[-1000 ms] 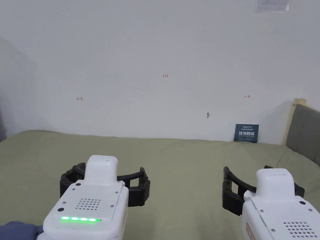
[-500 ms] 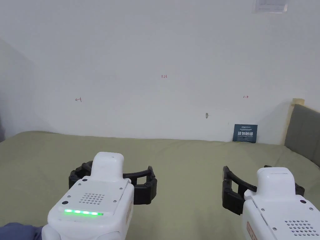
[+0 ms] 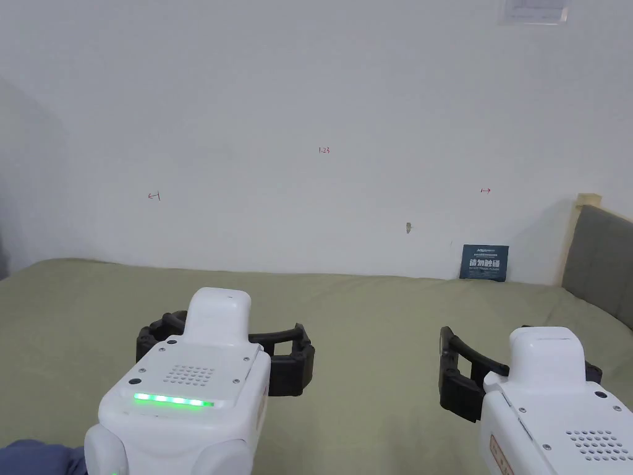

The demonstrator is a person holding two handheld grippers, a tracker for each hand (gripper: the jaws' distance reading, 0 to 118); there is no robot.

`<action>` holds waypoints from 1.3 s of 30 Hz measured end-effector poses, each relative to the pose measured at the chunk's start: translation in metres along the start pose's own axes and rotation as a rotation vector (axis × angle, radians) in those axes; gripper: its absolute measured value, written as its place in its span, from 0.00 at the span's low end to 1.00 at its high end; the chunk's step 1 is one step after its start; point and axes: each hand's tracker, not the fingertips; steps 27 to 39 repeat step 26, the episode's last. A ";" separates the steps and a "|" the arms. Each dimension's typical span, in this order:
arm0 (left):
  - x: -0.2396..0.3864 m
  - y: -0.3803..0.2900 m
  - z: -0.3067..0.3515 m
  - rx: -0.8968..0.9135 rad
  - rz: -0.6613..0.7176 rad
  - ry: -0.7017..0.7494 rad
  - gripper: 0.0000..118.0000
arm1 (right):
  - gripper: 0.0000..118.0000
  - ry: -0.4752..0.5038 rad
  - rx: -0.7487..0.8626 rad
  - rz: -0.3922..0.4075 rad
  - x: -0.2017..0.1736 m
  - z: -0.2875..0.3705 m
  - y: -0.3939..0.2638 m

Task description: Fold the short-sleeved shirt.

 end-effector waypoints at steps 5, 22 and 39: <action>-0.006 0.001 -0.006 -0.029 0.023 0.040 1.00 | 0.68 0.002 0.001 0.000 0.001 0.001 0.002; -0.006 0.002 0.000 -0.034 0.003 0.033 1.00 | 0.68 0.021 -0.020 -0.008 -0.002 -0.002 0.000; -0.008 0.006 0.002 -0.053 0.036 -0.013 1.00 | 0.68 0.029 -0.025 -0.001 -0.003 -0.001 0.000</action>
